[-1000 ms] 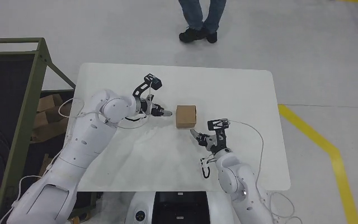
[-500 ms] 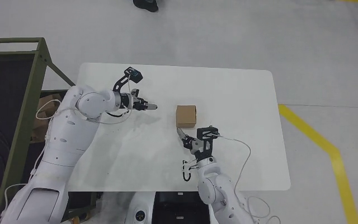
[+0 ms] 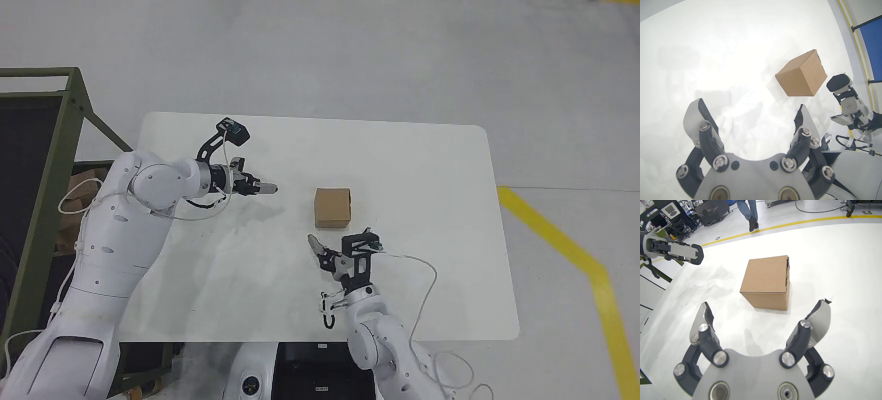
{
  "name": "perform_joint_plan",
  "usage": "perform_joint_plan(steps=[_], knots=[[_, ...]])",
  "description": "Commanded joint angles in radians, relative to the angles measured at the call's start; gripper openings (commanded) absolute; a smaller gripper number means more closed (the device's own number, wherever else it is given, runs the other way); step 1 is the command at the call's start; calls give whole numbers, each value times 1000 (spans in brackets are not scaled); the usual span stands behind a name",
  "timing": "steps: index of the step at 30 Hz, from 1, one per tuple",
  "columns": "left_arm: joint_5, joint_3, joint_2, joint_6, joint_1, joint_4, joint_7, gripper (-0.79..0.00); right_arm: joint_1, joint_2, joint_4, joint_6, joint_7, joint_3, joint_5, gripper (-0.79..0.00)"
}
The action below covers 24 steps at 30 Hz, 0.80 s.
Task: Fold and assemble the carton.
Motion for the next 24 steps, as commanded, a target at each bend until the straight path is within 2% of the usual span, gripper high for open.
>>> perform_joint_plan(steps=[1,7,24], knots=[[0,0,0,0,0,0,0,0,8,-6,31,25,-71,-18,-19,0],[0,0,0,0,0,0,0,0,65,-34,143,71,-225,-69,0,0],[0,0,0,0,0,0,0,0,264,-127,445,211,-328,-141,98,0]])
